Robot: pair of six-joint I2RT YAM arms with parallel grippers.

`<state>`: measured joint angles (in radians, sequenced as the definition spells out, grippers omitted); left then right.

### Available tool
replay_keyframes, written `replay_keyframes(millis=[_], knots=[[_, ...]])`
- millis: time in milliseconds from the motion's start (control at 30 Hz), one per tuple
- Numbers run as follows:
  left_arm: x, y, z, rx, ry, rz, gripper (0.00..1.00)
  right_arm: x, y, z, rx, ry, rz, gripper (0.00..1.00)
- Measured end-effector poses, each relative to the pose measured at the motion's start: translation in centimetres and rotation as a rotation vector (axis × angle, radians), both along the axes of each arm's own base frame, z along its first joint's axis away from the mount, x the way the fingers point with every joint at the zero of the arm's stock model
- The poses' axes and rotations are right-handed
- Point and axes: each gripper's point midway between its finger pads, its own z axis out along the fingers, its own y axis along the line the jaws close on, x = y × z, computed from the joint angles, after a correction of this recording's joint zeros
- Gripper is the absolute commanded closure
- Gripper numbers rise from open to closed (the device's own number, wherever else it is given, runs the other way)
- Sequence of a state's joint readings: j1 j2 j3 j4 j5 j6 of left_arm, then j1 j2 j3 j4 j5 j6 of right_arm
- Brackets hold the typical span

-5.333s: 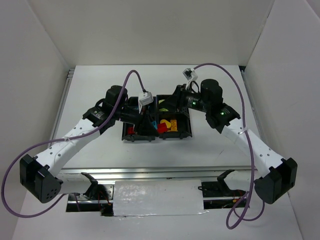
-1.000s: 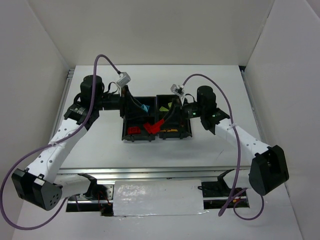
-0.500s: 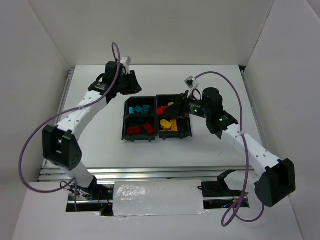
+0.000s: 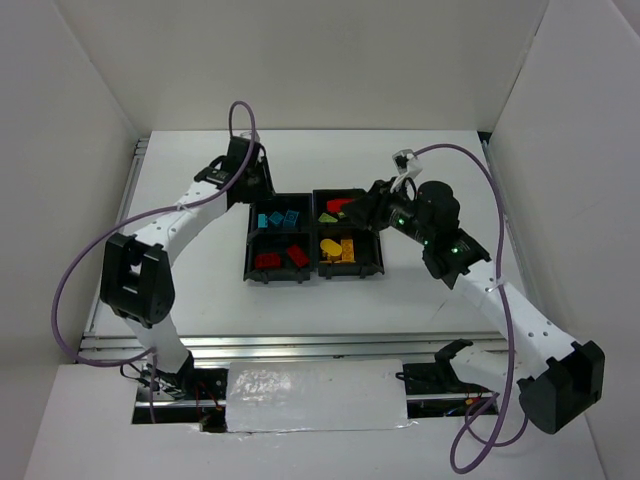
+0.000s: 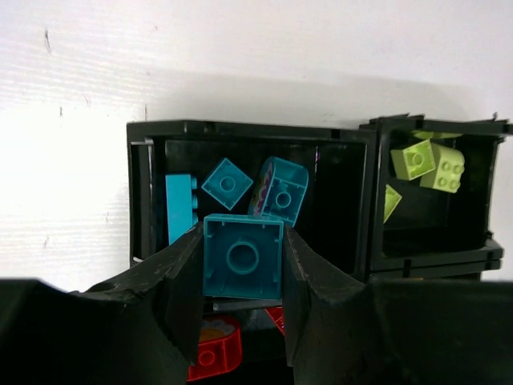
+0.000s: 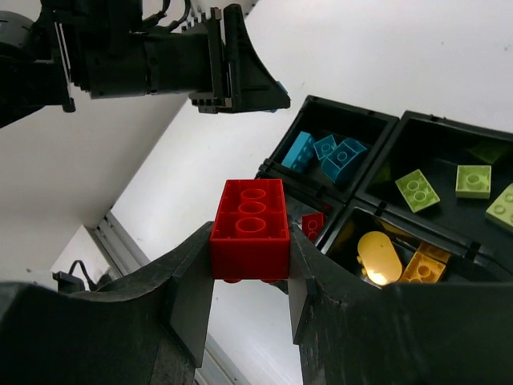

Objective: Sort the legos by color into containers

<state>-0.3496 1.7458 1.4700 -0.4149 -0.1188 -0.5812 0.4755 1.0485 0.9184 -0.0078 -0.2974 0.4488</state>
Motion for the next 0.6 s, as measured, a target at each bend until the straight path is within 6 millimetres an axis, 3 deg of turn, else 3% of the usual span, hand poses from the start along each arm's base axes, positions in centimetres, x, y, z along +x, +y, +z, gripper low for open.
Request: replay_keyframes(millis=[133,367,467,600], knots=[[-0.4,-0.9,-1.4,0.026,0.026,-0.014,0.72,0.2,0.1,-0.9,-0.01,0.027,-0.002,1.0],[-0.6,-1.8,-4.7,0.046,0.099,-0.035,0.38,0.3,0.3,-1.5,-0.017,0.041,0.005,1.0],[-0.5,-1.9,-4.7,0.042,0.106,-0.036,0.24,0.4,0.3,-1.7,-0.019,0.047,0.006,1.0],[0.1,-2.2,-3.8,0.026,0.081,-0.039,0.18,0.5,0.5,-2.3,-0.026,0.064,0.014,1.0]])
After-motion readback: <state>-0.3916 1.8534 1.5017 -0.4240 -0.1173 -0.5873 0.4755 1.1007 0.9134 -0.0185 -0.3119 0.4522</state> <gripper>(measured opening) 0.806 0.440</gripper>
